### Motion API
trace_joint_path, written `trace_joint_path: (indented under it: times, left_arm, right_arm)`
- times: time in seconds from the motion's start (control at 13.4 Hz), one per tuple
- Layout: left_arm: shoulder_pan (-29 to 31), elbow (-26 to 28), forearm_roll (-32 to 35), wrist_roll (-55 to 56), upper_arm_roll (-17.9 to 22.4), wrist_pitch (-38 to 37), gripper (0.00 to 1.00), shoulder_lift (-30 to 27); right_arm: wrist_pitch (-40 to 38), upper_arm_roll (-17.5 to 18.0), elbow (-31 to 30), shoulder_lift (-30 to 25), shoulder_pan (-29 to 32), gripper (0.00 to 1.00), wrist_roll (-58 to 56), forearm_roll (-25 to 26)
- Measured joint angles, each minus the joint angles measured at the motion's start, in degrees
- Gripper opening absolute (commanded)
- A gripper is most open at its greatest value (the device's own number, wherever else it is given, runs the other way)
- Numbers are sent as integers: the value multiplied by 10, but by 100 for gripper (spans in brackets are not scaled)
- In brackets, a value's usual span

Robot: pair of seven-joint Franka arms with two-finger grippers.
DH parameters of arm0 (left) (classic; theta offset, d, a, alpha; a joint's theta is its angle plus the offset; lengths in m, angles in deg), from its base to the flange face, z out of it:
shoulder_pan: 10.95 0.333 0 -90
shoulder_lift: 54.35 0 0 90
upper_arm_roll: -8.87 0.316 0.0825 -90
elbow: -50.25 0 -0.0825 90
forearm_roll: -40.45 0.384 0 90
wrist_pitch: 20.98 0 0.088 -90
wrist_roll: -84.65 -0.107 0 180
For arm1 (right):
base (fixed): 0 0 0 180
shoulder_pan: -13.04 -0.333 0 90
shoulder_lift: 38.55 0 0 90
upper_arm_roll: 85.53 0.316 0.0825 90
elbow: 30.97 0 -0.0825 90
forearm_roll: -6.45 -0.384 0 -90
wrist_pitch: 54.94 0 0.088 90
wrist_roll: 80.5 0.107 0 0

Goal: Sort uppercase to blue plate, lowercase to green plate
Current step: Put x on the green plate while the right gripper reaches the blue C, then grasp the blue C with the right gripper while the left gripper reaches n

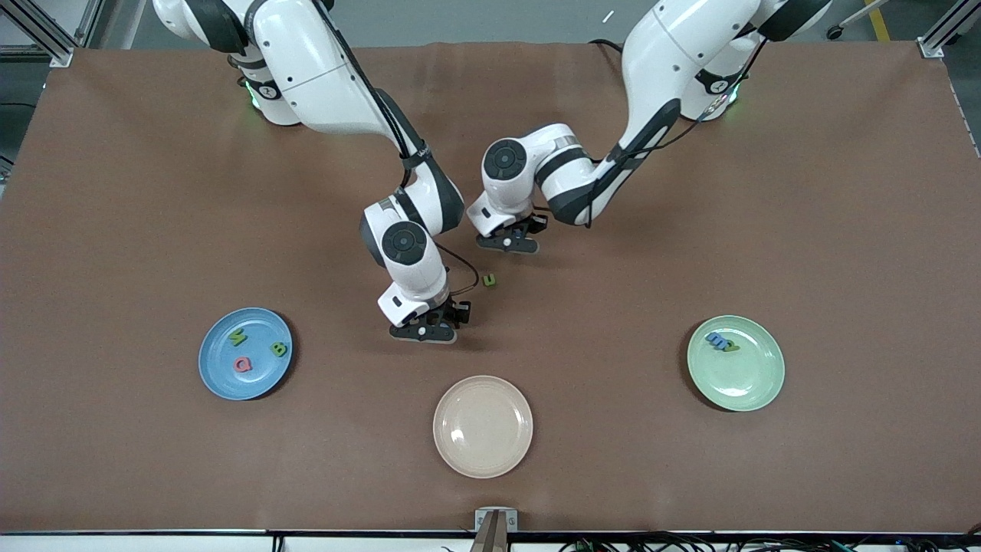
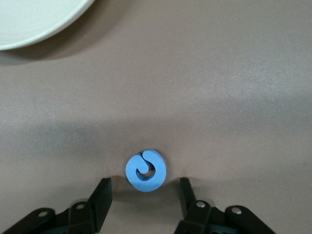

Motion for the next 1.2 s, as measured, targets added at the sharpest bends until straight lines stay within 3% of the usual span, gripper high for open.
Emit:
trace_joint_path:
  times: [0.37, 0.67, 0.97, 1.05, 1.12, 1.2]
  left_arm:
    - [126, -14, 0, -44, 3, -25, 2, -65]
    - [238, -30, 2, -130, 10, -26, 2, -56]
    - [346, -67, 22, -276, 11, -24, 7, -7]
    - [358, -80, 24, -303, 11, -24, 16, 8]
    - [367, -95, 25, -326, 12, -23, 34, 23]
    - [372, -107, 26, -343, 15, -24, 65, 35]
  right_arm:
    - [0, -2, 1, 0, 0, 28, -1, 2]
    - [1, -2, 3, 0, -1, 25, -1, 2]
    - [1, -7, 7, 0, 1, 25, -6, 2]
    - [-9, -11, 11, -1, 7, 25, -16, 1]
    - [-24, -13, 17, -2, 16, 30, -26, 1]
    - [-33, -13, 22, -2, 25, 44, -32, 1]
